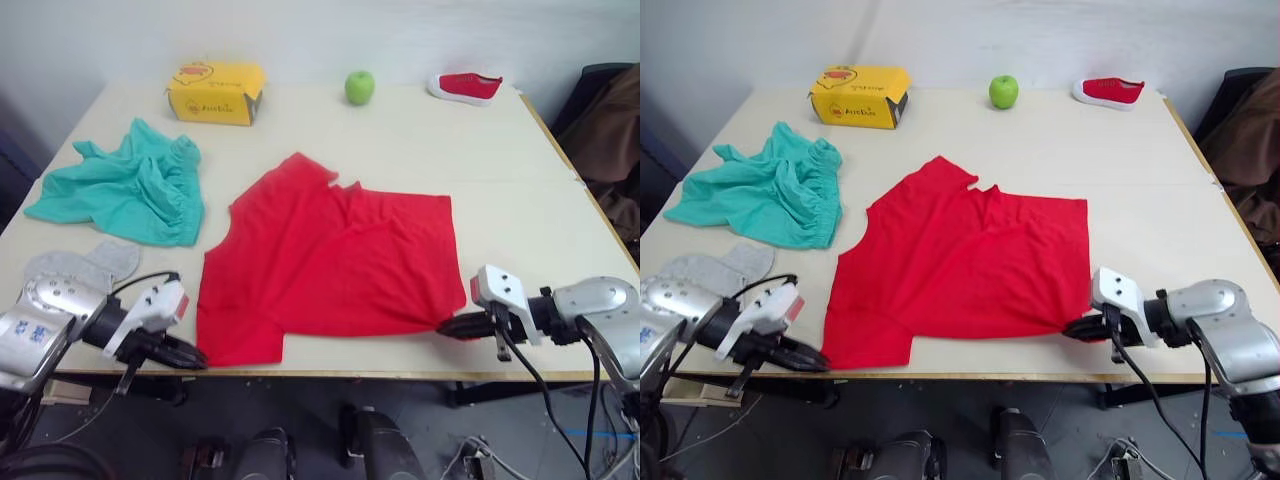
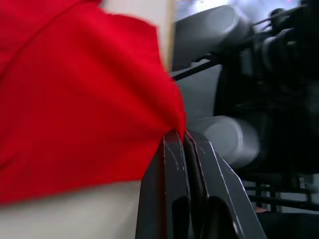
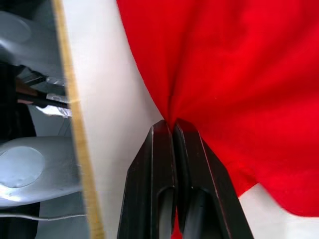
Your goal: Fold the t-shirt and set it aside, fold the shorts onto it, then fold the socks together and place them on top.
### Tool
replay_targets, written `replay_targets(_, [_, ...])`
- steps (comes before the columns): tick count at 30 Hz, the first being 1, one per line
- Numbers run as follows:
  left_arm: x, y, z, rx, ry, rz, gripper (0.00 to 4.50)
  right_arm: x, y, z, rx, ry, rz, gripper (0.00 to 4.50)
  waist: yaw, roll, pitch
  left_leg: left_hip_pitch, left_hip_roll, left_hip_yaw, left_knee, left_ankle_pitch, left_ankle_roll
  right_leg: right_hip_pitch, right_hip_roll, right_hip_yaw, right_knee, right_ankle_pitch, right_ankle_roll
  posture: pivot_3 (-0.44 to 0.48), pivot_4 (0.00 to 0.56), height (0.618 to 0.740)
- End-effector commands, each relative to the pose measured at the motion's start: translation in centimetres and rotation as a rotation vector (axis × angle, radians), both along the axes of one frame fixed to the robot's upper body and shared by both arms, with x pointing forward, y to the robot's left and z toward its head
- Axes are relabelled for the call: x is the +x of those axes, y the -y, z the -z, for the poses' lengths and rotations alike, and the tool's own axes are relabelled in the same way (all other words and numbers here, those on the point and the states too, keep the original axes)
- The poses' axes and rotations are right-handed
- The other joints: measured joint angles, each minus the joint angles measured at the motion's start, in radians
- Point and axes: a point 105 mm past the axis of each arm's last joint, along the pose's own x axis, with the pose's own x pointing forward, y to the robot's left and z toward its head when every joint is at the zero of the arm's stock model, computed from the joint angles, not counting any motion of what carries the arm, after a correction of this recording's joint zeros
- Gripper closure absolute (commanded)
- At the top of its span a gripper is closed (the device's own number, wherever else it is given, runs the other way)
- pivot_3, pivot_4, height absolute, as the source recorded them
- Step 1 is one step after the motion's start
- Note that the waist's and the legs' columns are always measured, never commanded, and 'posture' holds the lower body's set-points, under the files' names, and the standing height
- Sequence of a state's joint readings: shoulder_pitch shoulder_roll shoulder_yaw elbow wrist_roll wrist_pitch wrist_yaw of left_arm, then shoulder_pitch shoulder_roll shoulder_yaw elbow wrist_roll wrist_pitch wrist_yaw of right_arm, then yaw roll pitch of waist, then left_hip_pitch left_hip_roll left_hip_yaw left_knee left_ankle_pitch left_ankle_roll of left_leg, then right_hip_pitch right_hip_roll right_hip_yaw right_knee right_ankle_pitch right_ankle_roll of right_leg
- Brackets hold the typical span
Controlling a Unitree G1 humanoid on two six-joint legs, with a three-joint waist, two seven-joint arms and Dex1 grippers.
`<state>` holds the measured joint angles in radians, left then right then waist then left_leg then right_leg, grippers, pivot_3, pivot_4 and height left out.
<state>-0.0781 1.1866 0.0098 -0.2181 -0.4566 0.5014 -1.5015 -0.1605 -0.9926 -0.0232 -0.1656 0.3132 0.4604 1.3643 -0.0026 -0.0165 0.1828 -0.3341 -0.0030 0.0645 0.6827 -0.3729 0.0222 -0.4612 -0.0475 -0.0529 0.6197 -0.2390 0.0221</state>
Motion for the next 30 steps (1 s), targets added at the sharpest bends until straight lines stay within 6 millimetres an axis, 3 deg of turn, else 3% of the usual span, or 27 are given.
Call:
replay_targets(1, [-1.3,0.4,-1.0,-0.025,-0.018,0.045,4.48,-0.3,0.4,-1.4,0.008,0.050,-0.004,4.50,0.003,0.000,0.000,-0.001,0.000,0.000,0.000,0.000,0.000,-0.001,0.000,0.000,0.001,0.000,0.000,0.000,0.150,0.740])
replay_targets(4, [-1.4,0.3,-1.1,-0.030,-0.029,0.025,4.48,-0.4,1.0,-1.7,0.008,0.036,0.014,4.50,0.003,0.000,0.000,-0.001,0.000,0.000,0.000,0.000,0.000,-0.001,0.001,0.000,0.001,0.000,0.000,0.000,0.150,0.740])
replay_targets(9, [-1.4,-0.1,-2.5,-0.060,-0.049,0.008,4.48,-2.7,1.2,-2.7,0.042,-0.108,-0.043,4.50,0.003,0.001,0.001,-0.001,0.000,0.000,0.000,0.000,0.000,-0.001,0.002,0.000,0.000,0.000,0.000,0.000,0.150,0.740])
replay_targets(12, [0.8,0.3,-4.3,-0.159,-0.008,-0.072,4.48,-3.4,0.8,-3.2,0.105,-0.204,-0.049,4.50,0.004,0.000,0.001,-0.001,0.000,0.000,0.000,0.000,0.000,0.000,0.002,0.000,0.000,0.000,0.001,0.000,0.150,0.740])
replay_targets(17, [5.0,0.5,-5.8,-0.243,0.066,-0.178,4.48,-2.0,0.8,-3.0,0.130,-0.256,-0.004,4.50,0.005,0.000,0.001,0.000,-0.001,0.000,0.001,0.000,0.001,0.001,0.003,0.000,0.001,0.000,0.001,0.000,0.150,0.740])
replay_targets(22, [10.1,0.2,-4.3,-0.188,0.187,-0.271,4.48,0.5,1.0,-1.9,0.110,-0.351,0.075,4.50,0.001,0.000,0.001,-0.001,-0.001,0.001,0.002,0.002,-0.001,-0.001,0.003,0.000,0.001,0.000,0.001,0.000,0.150,0.740])
replay_targets(30, [12.3,0.1,-2.9,-0.181,0.252,-0.325,4.48,2.2,1.3,-1.0,0.015,-0.307,0.039,4.50,0.001,0.000,0.001,-0.005,0.000,0.003,0.003,0.003,-0.004,-0.003,0.003,0.000,0.002,0.001,0.003,0.000,0.150,0.740])
